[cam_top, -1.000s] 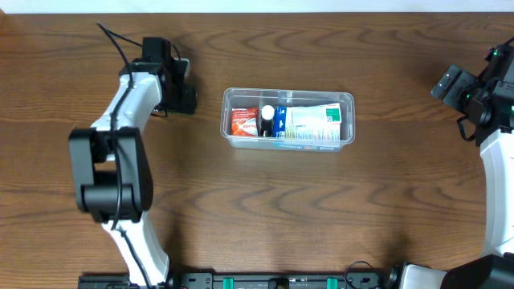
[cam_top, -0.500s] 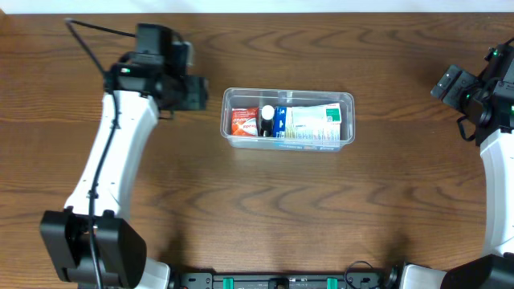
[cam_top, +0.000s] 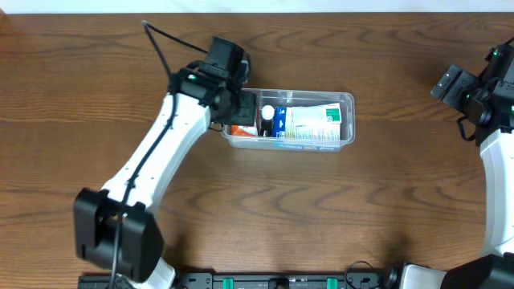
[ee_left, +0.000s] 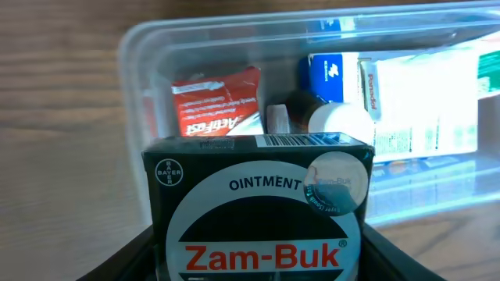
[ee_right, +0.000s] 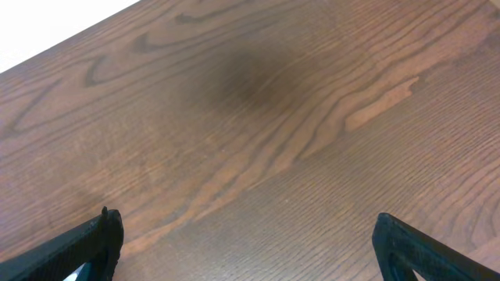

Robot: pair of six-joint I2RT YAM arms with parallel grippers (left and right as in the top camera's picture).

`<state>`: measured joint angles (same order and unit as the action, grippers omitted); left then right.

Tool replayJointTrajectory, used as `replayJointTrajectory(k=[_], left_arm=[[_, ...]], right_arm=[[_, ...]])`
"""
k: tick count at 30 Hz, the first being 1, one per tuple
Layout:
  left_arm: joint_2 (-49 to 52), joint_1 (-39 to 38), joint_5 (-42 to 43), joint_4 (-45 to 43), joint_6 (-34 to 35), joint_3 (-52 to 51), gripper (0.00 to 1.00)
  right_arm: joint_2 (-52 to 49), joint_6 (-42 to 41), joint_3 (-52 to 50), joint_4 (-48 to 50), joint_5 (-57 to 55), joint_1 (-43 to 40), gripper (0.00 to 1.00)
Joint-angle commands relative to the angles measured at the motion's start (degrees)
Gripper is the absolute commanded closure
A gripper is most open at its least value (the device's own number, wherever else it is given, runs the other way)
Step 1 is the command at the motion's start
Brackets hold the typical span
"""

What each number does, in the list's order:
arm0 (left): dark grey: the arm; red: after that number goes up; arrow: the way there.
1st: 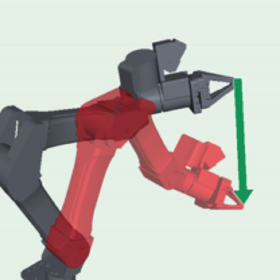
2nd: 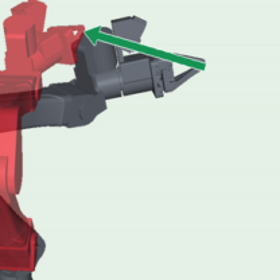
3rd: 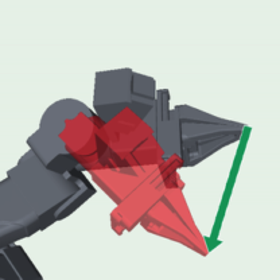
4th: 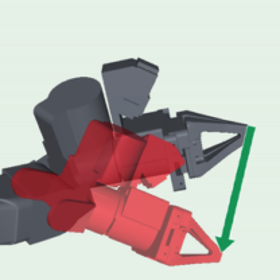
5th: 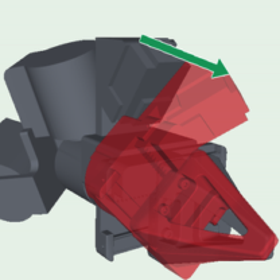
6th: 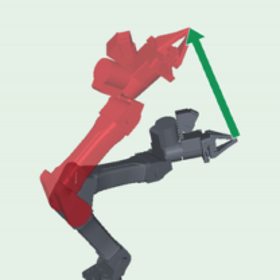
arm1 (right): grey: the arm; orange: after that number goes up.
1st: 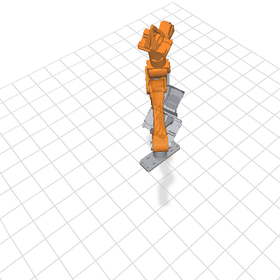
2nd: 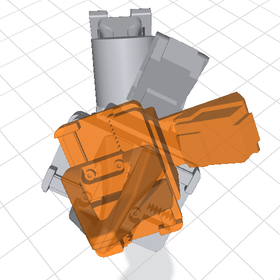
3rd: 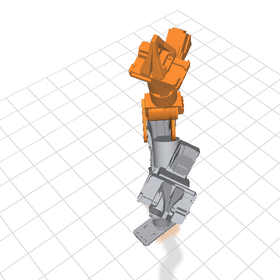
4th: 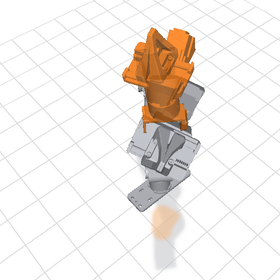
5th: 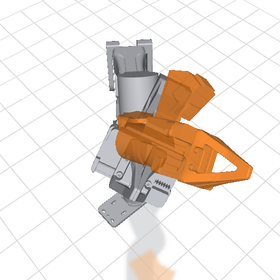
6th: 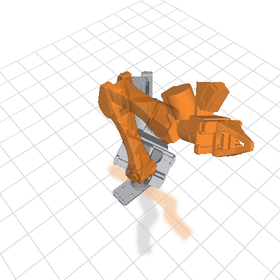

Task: Pack container
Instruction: 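Carry the green tin into the container beside the red box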

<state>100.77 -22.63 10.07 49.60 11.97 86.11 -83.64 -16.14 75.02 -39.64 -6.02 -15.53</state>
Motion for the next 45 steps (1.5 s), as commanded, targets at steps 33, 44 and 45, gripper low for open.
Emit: replayJointTrajectory(k=[33, 44, 45], left_arm=[[6.7, -0.9, -3.3, -3.4, 3.4, 0.4, 0.22], [4.3, -0.3, -3.5, -1.6, 3.4, 0.6, 0.16], [3.5, 0.0, -3.5, -1.2, 3.3, 0.7, 0.14]], right_arm=[[0.0, -0.8, 0.2, 0.0, -0.2, -0.4, 0.01], [0.0, -0.8, 0.2, 0.0, -0.2, -0.4, 0.01], [0.0, -0.8, 0.2, 0.0, -0.2, -0.4, 0.01]])
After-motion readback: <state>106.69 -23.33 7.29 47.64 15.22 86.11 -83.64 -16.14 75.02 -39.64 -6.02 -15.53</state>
